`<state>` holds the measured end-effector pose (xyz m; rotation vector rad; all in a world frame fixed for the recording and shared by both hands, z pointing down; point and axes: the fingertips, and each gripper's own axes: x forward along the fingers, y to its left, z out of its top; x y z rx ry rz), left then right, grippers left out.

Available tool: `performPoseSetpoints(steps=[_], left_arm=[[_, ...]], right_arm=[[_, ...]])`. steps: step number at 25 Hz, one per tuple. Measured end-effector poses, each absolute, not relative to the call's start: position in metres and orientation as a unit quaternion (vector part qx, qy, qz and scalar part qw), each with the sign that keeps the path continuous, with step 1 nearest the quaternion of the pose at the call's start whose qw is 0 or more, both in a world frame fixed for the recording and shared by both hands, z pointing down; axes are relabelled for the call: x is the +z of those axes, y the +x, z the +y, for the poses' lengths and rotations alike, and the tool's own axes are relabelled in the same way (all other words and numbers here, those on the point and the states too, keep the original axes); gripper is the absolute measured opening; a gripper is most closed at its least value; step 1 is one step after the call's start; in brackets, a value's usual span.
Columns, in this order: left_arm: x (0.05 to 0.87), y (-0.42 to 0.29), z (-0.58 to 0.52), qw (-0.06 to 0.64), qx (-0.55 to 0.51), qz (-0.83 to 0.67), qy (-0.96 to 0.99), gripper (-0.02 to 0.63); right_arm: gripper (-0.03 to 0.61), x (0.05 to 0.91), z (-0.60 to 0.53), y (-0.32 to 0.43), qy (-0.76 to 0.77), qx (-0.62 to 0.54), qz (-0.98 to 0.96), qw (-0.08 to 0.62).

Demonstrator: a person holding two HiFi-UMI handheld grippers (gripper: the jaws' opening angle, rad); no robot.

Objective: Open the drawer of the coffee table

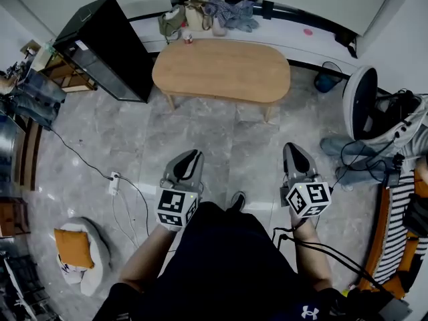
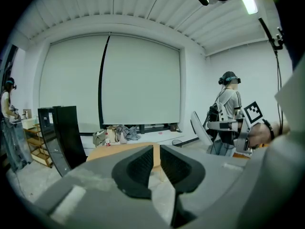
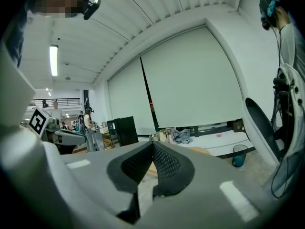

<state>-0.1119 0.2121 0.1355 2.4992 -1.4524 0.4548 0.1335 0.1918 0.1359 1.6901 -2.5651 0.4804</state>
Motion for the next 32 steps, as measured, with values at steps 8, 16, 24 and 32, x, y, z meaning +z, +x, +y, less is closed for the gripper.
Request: performPoseSetpoints(steps=[8,16,24,32], left_arm=[[0.147,-0.117,0.183,0.114,0.164,-0.508,0.838,0.049],[0.173,-0.126,0.125,0.118,0.174,-0.499,0.841,0.049],[0.207,-0.125,0.032,0.094,0.193,-0.460,0.862,0.048],[0.276,-0.134,-0.050,0.117,0.208,-0.388,0.890,0.049]], right_arm=[[0.002,0.154,0.171,0.148,0.549,0.171,-0.818,0.024],[0.002,0.175,0.129,0.156,0.572,0.183,-0.799,0.044],[0.003,0.198,0.057,0.160,0.600,0.199,-0.772,0.071],[0.003,0.222,-0.017,0.154,0.626,0.184,-0.751,0.100]])
